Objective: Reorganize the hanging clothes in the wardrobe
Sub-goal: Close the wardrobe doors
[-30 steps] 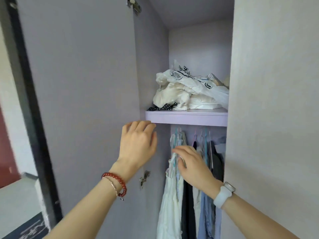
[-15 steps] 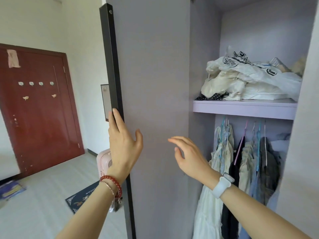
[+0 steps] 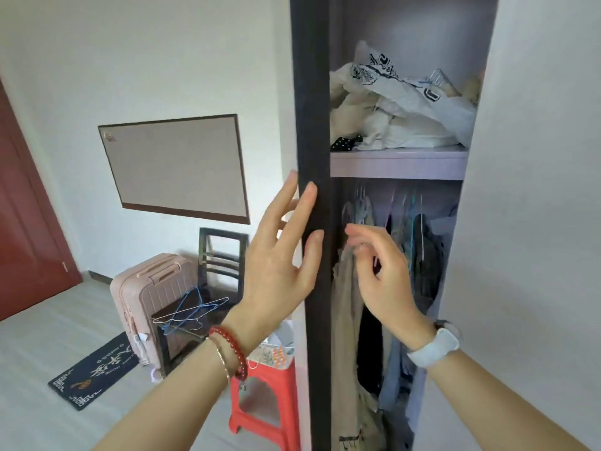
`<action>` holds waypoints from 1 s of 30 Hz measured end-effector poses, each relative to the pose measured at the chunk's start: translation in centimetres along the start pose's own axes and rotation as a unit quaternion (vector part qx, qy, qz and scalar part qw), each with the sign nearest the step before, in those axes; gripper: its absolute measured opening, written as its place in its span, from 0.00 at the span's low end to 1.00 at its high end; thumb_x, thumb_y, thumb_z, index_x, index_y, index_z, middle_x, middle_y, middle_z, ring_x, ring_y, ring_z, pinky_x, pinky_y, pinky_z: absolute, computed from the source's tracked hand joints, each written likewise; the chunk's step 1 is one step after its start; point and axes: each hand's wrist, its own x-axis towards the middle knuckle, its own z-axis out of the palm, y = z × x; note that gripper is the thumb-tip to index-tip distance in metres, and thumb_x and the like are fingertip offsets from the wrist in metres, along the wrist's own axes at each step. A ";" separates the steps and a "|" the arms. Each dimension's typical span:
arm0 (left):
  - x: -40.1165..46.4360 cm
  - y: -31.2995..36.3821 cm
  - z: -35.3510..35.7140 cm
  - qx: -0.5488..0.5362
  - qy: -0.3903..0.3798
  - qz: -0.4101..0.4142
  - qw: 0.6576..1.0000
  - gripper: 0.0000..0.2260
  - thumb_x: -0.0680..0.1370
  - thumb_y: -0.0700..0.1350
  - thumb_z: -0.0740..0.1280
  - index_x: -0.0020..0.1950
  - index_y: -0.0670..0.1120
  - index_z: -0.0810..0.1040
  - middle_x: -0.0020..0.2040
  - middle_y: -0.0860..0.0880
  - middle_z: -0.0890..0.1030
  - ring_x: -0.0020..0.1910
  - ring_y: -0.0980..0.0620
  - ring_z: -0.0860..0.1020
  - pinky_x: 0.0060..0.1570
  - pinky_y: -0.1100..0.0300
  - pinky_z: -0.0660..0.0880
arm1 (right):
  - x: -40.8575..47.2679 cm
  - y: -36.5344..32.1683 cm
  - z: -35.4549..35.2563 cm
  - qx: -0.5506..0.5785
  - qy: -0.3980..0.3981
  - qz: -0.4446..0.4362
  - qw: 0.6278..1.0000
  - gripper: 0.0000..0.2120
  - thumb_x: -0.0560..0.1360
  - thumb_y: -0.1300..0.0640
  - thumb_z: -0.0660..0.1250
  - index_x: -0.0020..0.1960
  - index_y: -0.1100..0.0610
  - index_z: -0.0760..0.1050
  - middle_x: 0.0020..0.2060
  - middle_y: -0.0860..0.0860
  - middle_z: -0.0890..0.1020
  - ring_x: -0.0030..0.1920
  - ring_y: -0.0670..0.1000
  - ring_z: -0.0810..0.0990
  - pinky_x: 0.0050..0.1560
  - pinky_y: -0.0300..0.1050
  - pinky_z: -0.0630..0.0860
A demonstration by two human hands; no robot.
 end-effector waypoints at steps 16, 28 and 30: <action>5.7 1.4 20.0 0.088 -0.157 0.136 0.974 0.21 0.79 0.49 0.57 0.71 0.44 0.67 0.72 0.42 0.65 0.70 0.32 0.61 0.61 0.38 0.67 | -2.8 9.0 -8.9 -0.260 -0.023 0.136 0.956 0.27 0.74 0.66 0.56 0.72 0.62 0.57 0.64 0.59 0.66 0.63 0.55 0.67 0.60 0.37 0.66; 7.6 -0.2 28.5 0.137 -0.191 0.092 0.968 0.22 0.78 0.47 0.63 0.71 0.44 0.66 0.72 0.43 0.64 0.70 0.34 0.61 0.62 0.33 0.61 | 0.3 15.7 -9.7 -0.097 -0.021 0.281 0.955 0.30 0.75 0.71 0.51 0.74 0.56 0.52 0.73 0.48 0.59 0.73 0.46 0.57 0.72 0.40 0.56; 7.6 -0.7 29.3 0.141 -0.178 0.096 0.969 0.22 0.78 0.48 0.63 0.71 0.44 0.66 0.72 0.43 0.65 0.70 0.34 0.62 0.62 0.32 0.60 | 0.6 16.5 -9.7 -0.100 -0.024 0.281 0.954 0.30 0.74 0.72 0.51 0.74 0.56 0.52 0.73 0.49 0.58 0.72 0.45 0.57 0.70 0.34 0.56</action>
